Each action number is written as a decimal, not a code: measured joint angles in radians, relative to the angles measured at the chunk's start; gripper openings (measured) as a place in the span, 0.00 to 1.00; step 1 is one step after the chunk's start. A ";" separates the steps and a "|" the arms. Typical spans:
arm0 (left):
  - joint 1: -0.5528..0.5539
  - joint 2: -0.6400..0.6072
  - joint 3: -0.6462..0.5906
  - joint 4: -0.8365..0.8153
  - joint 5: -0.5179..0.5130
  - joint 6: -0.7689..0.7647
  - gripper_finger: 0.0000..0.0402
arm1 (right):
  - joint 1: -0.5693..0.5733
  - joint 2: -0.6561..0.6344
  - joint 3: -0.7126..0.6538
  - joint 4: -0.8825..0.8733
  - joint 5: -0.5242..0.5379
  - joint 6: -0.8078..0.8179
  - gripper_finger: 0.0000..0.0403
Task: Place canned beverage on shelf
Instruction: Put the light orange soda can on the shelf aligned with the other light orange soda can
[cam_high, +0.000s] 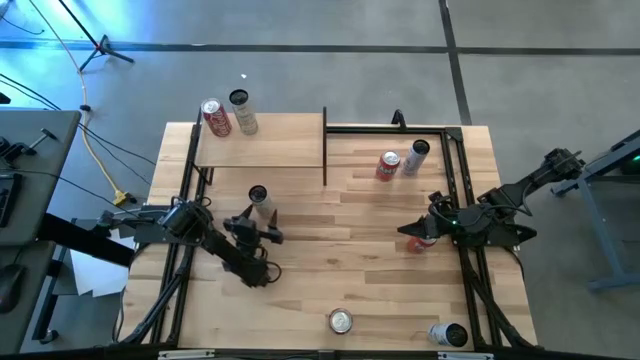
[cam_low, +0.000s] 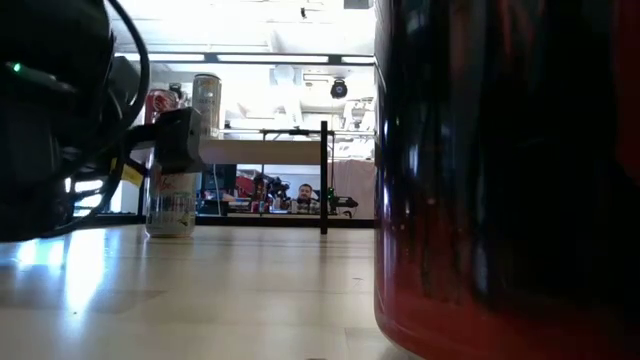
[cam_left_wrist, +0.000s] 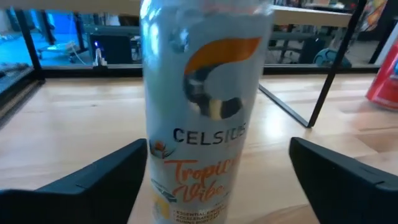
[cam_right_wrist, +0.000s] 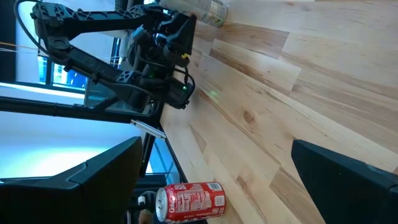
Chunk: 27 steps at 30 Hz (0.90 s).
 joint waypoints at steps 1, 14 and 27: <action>0.000 0.000 -0.012 0.014 -0.009 -0.007 0.85 | 0.000 0.000 0.000 0.000 0.000 0.000 0.99; -0.001 -0.002 -0.046 0.103 -0.046 0.017 0.40 | 0.000 0.000 0.000 0.000 0.000 0.000 0.99; -0.002 0.000 -0.004 0.069 0.048 0.043 0.60 | 0.000 0.000 0.000 0.000 0.000 0.000 0.99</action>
